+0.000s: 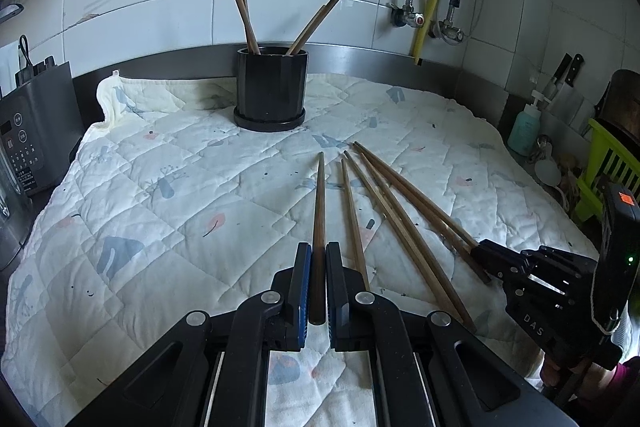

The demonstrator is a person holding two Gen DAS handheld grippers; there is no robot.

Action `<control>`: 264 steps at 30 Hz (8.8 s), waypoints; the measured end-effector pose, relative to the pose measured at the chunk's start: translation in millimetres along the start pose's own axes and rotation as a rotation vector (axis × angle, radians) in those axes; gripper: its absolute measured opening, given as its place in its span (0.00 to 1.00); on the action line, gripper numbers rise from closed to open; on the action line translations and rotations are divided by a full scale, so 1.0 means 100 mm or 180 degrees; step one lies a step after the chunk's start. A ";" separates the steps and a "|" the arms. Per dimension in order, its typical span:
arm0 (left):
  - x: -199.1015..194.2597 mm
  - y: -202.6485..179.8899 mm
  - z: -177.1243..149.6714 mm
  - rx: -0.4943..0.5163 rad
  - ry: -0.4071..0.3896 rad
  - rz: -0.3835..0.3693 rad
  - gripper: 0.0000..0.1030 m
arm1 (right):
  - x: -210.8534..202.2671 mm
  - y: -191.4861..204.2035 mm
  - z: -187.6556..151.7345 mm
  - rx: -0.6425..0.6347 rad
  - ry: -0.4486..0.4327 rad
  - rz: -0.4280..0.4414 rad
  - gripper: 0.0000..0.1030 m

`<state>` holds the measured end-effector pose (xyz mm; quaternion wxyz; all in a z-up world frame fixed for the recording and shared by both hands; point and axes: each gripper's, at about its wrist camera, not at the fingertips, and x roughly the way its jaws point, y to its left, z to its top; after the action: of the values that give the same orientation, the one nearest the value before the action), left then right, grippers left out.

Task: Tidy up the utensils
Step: 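Close the right tool on a chopstick while the left tool holds its own, then lift both held chopsticks upright and carry them over the black cup, then open both tools to drop the chopsticks into the black cup, then move both open tools back down toward the remaining chopsticks, then close the right tool on a chopstick while the left tool grasps another, then lift both held chopsticks and carry them upright over the black cup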

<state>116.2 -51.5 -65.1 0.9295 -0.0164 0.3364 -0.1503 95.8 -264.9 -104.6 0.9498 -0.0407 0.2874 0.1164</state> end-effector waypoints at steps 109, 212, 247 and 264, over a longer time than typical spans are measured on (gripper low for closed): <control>-0.80 0.41 2.42 0.0288 -0.0832 0.0444 0.44 | -0.17 0.02 2.57 -0.0442 -0.0452 0.0375 0.34; -0.25 -0.01 0.45 0.0185 -0.0411 0.0066 0.06 | -0.34 -0.06 0.88 -0.0143 -0.0291 0.0131 0.09; -0.32 0.29 1.05 0.0120 -0.0532 0.0152 0.06 | 0.03 -0.27 0.21 0.0138 0.0323 0.0289 0.33; -0.32 0.28 1.09 0.0113 -0.0536 0.0165 0.06 | 0.04 -0.14 0.08 -0.0167 0.0063 -0.0028 0.09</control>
<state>169.1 -22.8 35.1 0.9583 -0.0038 0.2545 -0.1302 106.4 -276.8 -100.4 0.9461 -0.0680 0.2935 0.1192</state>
